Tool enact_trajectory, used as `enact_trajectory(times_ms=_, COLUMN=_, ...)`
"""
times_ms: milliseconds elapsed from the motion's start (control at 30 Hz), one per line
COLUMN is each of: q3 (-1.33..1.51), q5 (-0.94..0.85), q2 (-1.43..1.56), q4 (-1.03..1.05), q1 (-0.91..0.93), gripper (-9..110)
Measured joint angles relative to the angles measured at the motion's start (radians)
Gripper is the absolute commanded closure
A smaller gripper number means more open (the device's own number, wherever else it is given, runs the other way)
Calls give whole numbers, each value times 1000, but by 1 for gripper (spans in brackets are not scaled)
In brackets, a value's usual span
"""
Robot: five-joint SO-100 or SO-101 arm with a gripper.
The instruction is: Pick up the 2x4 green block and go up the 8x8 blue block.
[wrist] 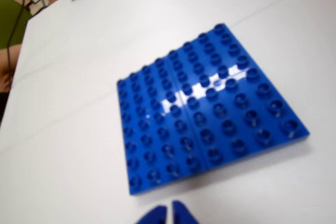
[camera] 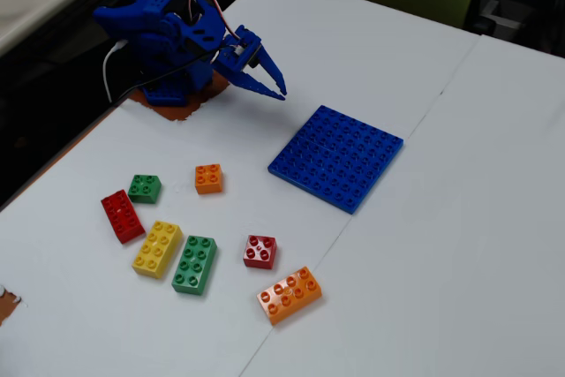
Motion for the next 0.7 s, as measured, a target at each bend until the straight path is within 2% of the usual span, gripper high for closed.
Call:
enact_trajectory(times_ms=500, q3=-120, q5=15, q2=-11, q4=115, q1=29, gripper=101)
enact_trajectory(times_ms=700, q3=-334, q5=17, q2=-204, q4=204, q1=31, gripper=101)
